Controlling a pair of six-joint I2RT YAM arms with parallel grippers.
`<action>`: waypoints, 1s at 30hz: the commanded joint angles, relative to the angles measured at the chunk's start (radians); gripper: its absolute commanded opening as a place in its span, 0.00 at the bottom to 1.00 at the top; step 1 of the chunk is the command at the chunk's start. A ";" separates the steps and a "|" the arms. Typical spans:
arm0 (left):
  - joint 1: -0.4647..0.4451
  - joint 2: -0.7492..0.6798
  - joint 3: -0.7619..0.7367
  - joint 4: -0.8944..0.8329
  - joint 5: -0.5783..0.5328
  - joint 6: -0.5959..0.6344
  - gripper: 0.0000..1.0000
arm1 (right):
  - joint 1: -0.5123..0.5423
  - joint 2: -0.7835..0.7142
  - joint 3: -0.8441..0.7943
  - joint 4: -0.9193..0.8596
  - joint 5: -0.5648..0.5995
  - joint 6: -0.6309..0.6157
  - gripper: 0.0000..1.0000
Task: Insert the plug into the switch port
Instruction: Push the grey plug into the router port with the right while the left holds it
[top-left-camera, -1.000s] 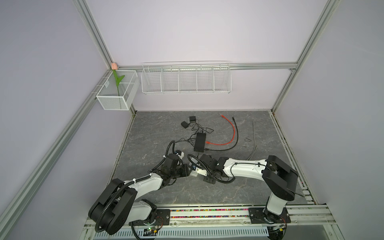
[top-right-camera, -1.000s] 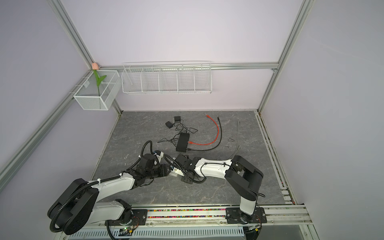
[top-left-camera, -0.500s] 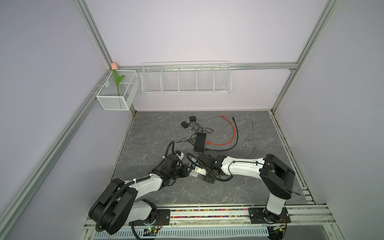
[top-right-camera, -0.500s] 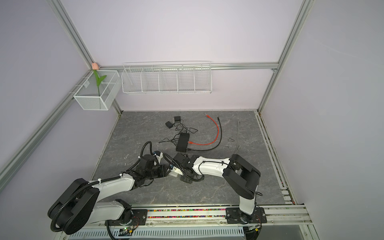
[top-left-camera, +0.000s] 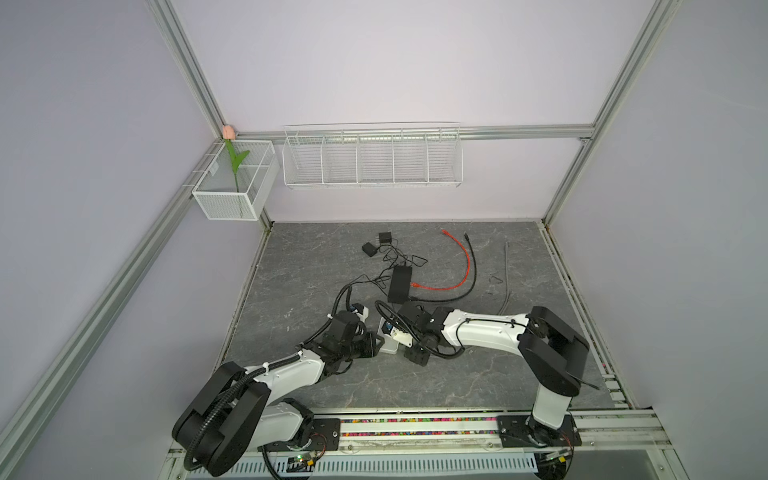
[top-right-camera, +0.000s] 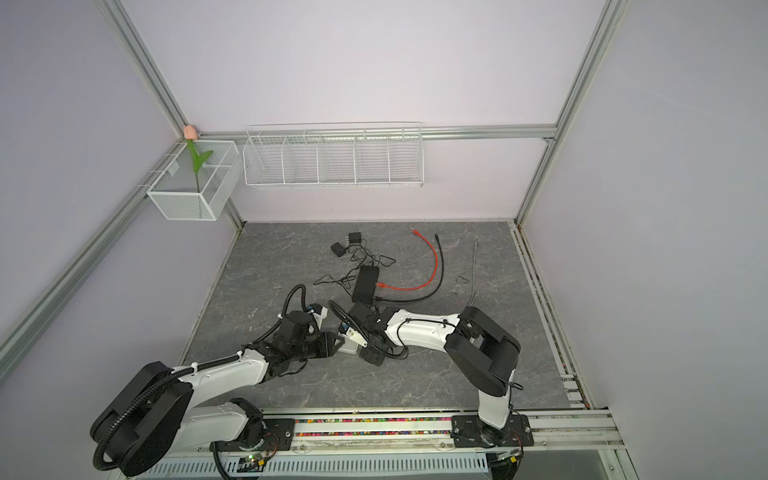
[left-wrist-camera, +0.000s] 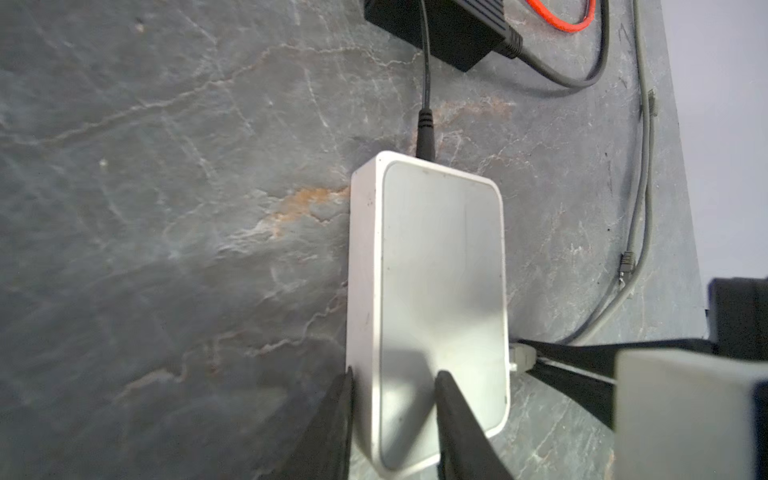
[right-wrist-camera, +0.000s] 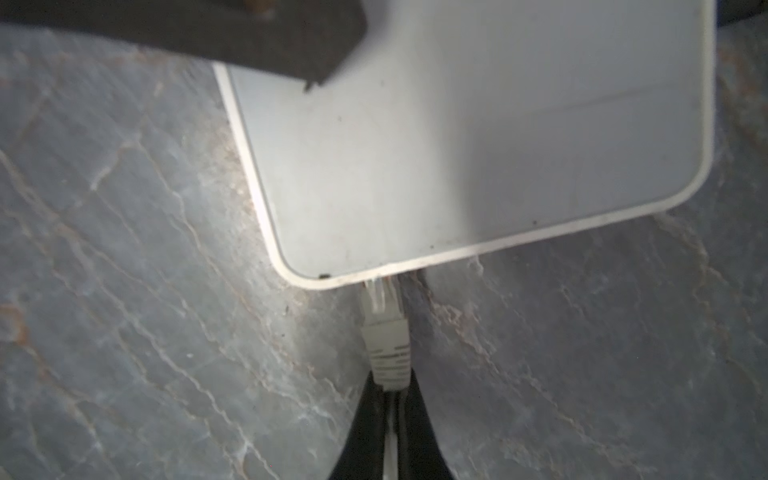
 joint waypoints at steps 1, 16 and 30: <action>-0.027 -0.027 -0.004 -0.006 0.025 0.012 0.33 | 0.025 0.005 0.003 0.067 -0.108 0.048 0.07; -0.074 -0.006 0.003 -0.006 0.048 0.025 0.32 | 0.055 0.022 0.020 0.134 -0.124 0.011 0.07; -0.097 0.023 -0.052 0.114 0.132 -0.003 0.29 | 0.056 0.075 0.071 0.185 -0.131 0.003 0.07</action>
